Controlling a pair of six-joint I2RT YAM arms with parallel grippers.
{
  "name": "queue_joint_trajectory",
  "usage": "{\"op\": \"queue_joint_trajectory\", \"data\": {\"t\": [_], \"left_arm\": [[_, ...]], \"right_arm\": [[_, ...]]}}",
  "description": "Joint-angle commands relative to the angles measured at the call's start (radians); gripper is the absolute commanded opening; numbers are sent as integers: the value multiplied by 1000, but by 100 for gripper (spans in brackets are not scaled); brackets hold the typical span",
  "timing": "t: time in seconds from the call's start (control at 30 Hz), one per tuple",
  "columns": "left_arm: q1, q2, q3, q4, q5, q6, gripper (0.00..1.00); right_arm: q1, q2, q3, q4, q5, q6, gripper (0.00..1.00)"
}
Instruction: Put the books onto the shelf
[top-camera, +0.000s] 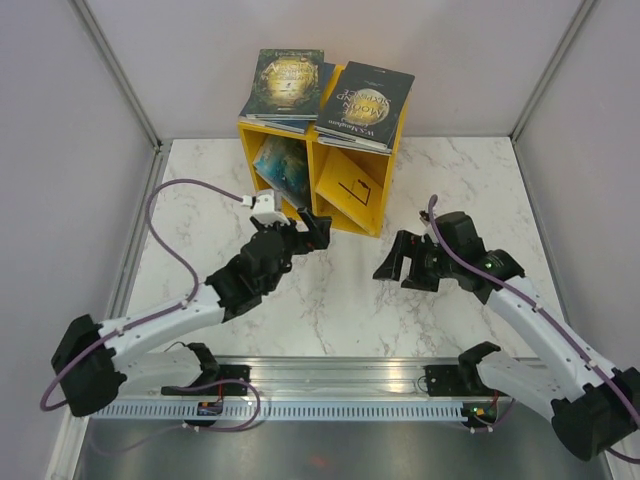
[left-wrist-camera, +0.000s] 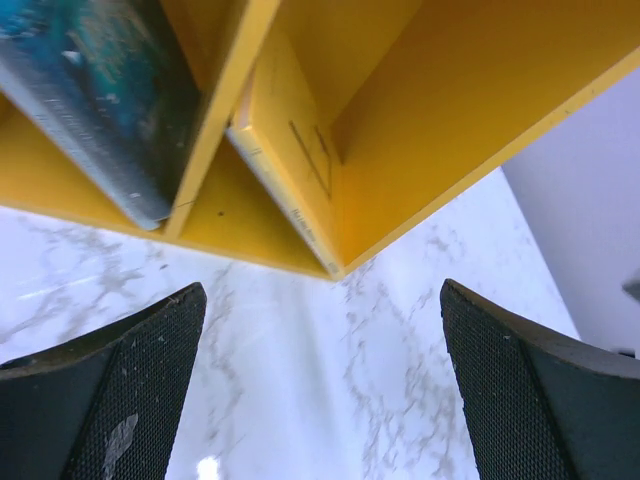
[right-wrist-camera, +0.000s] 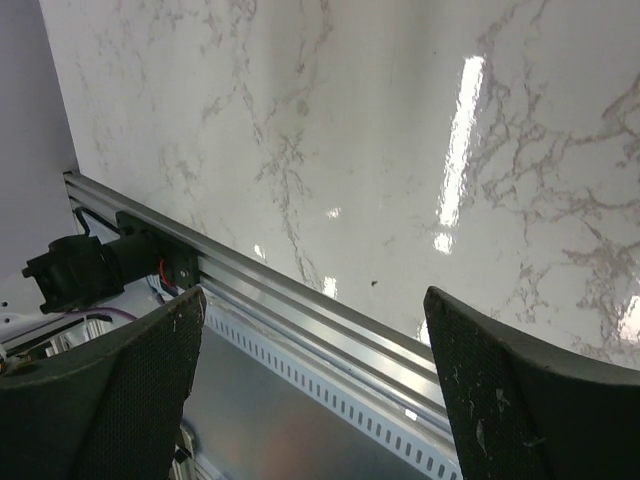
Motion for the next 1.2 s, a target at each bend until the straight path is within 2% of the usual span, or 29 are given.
{"op": "queue_joint_trajectory", "data": {"t": [0.0, 0.03, 0.2, 0.27, 0.33, 0.4, 0.43, 0.5, 0.67, 0.8, 1.17], "left_arm": [[20, -183, -26, -272, -62, 122, 100], [29, -216, -34, -360, -66, 147, 100], [80, -346, -106, -504, -86, 234, 100], [164, -365, -141, -522, -75, 234, 100], [306, -369, -170, -515, -38, 221, 100], [430, -369, -222, -460, 16, 248, 100], [457, -368, -238, -429, 31, 276, 100], [504, -354, -293, -330, 63, 364, 100], [580, -277, -413, -73, 94, 469, 100], [649, -155, -454, 132, 164, 562, 100], [840, 81, -456, 549, 431, 544, 100]], "right_arm": [[-1, 64, 88, 156, -14, -21, 93], [-1, 80, 99, 170, -16, -24, 93], [-1, 169, 177, 228, -27, -24, 95], [-1, 205, 221, 224, -37, -43, 94], [-1, 223, 261, 219, -39, -55, 94], [-1, 239, 298, 213, -33, -66, 94], [-1, 247, 312, 209, -27, -75, 94], [-2, 275, 374, 173, 7, -116, 95], [-1, 356, 484, 133, 35, -170, 95], [-1, 411, 559, 133, 36, -202, 95], [1, 552, 688, 139, 65, -251, 98]]}}
